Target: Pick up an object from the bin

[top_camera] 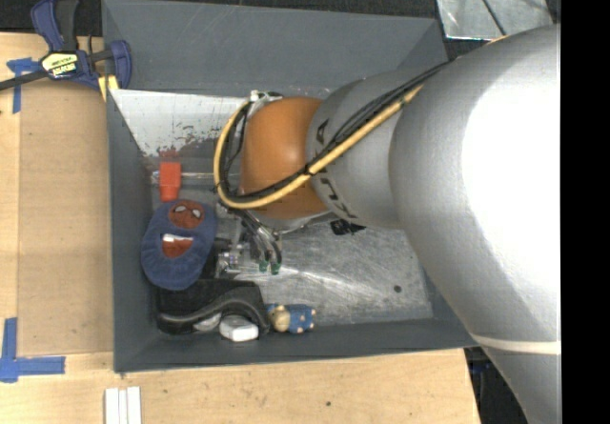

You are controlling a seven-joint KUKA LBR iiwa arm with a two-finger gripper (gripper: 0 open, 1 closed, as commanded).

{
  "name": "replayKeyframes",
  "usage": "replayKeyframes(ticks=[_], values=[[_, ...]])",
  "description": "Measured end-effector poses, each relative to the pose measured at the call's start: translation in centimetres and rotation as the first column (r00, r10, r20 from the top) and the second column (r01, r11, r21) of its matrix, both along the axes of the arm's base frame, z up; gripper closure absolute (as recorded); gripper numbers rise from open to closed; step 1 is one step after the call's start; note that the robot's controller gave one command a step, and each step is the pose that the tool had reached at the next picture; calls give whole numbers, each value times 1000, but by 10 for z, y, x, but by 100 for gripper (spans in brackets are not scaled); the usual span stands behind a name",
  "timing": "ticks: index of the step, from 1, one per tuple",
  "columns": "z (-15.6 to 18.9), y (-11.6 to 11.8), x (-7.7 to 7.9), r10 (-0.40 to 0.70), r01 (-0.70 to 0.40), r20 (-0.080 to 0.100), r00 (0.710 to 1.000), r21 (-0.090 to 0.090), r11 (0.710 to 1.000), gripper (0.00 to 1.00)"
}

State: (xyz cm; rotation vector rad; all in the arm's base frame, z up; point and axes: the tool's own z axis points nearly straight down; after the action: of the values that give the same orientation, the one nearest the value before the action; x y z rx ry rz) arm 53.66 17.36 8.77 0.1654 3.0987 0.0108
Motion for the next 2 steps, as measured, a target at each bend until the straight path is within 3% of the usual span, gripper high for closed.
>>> replayKeyframes(ticks=[1,2], values=[[-4,1,-7,5,-6,-28,1000,-3,1000,100],[-4,1,-7,7,-7,-28,1000,-4,1000,100]])
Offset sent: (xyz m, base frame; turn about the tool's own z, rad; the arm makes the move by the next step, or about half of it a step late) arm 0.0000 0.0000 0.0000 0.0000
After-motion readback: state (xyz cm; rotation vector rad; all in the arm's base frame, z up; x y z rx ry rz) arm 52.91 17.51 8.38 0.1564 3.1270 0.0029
